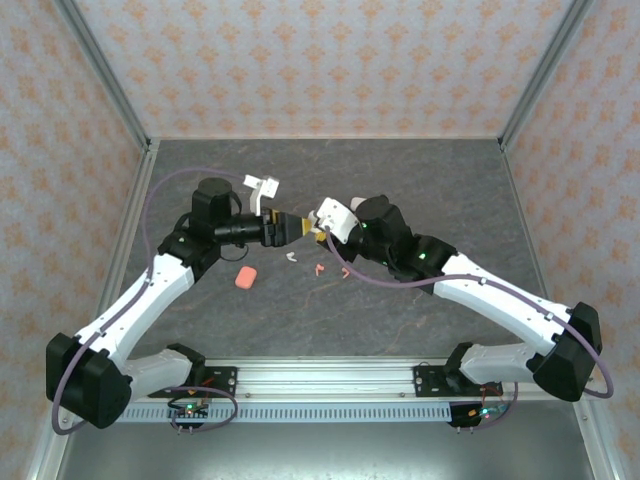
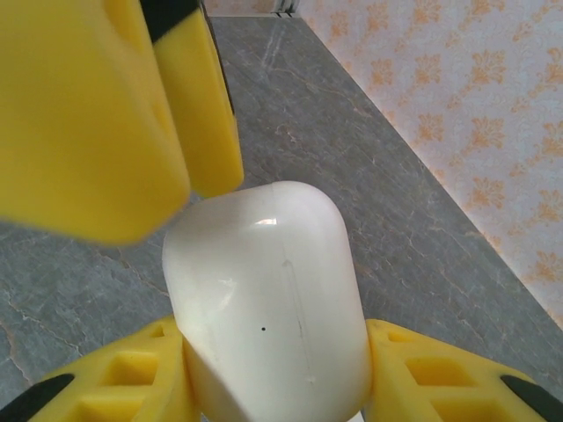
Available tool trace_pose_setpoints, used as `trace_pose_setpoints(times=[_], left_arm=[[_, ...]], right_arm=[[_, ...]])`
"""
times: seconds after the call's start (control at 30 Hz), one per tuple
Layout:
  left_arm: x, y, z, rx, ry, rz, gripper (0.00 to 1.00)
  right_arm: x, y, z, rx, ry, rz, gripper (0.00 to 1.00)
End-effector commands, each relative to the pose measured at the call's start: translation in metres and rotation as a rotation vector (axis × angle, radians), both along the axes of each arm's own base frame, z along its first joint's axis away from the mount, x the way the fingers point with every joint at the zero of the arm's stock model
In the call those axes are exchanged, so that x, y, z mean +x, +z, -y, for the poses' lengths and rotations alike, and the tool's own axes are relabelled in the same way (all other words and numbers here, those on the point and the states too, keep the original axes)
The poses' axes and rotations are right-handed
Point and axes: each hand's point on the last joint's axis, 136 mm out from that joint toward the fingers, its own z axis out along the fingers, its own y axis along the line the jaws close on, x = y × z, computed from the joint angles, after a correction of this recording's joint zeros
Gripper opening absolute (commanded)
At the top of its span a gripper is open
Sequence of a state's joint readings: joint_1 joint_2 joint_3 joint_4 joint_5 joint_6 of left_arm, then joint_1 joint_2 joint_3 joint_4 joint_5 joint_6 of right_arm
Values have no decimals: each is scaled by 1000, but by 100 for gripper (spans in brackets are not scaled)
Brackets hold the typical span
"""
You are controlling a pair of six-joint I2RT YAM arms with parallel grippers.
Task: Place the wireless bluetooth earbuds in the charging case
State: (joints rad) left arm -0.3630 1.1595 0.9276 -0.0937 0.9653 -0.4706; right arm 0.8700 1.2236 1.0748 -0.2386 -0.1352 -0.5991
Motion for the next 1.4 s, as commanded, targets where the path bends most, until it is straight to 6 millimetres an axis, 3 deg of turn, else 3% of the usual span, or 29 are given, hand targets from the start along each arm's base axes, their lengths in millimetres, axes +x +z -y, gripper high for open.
trace_pose_setpoints(times=[0.0, 0.47, 0.87, 1.13, 1.23, 1.37], left_arm=[[1, 14, 9, -15, -33, 39, 66], [6, 7, 19, -3, -53, 27, 51], [8, 5, 20, 10, -61, 30, 30], [8, 6, 15, 34, -35, 65, 21], [7, 9, 12, 48, -21, 113, 18], [6, 9, 3, 100, 4, 250, 10]], right_arm=[[-3, 15, -4, 58, 11, 26, 42], [-1, 10, -13, 53, 37, 16, 42], [4, 14, -13, 77, -3, -9, 44], [1, 15, 1, 112, -48, -75, 63], [-6, 11, 5, 159, -23, -162, 76], [-27, 29, 20, 289, 55, -287, 87]])
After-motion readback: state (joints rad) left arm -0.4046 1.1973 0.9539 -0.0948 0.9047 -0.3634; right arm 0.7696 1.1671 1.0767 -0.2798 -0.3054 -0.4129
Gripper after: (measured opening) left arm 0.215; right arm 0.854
